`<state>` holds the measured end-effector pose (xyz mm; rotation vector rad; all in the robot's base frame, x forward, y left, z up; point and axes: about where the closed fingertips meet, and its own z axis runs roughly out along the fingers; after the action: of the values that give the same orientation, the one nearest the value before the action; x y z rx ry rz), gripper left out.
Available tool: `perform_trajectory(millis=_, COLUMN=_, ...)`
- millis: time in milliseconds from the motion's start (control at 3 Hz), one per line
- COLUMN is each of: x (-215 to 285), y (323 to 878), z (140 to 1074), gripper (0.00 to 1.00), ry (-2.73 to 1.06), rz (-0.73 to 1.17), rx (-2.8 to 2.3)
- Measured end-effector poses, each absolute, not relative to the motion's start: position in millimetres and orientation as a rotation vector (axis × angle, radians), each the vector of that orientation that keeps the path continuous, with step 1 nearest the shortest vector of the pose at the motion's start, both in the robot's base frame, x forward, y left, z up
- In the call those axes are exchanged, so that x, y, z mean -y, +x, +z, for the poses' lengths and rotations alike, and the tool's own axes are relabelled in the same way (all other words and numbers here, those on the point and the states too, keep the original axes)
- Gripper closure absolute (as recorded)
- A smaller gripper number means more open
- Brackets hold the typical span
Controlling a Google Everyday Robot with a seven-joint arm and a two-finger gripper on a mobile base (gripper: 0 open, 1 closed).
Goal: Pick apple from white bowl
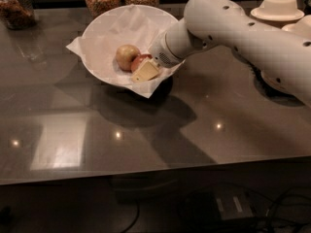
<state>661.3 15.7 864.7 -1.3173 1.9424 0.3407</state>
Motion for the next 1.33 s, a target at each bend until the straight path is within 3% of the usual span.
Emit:
perform_trajectory(millis=667, x=-8.0, y=666.7, z=849.2, gripper=0.45, ry=-1.309, rz=0.339, rx=-1.985)
perform_trajectory(millis=1333, x=-6.1, y=665.4, z=862.5, gripper=0.87, ry=-1.306, rz=0.336, rx=-1.961)
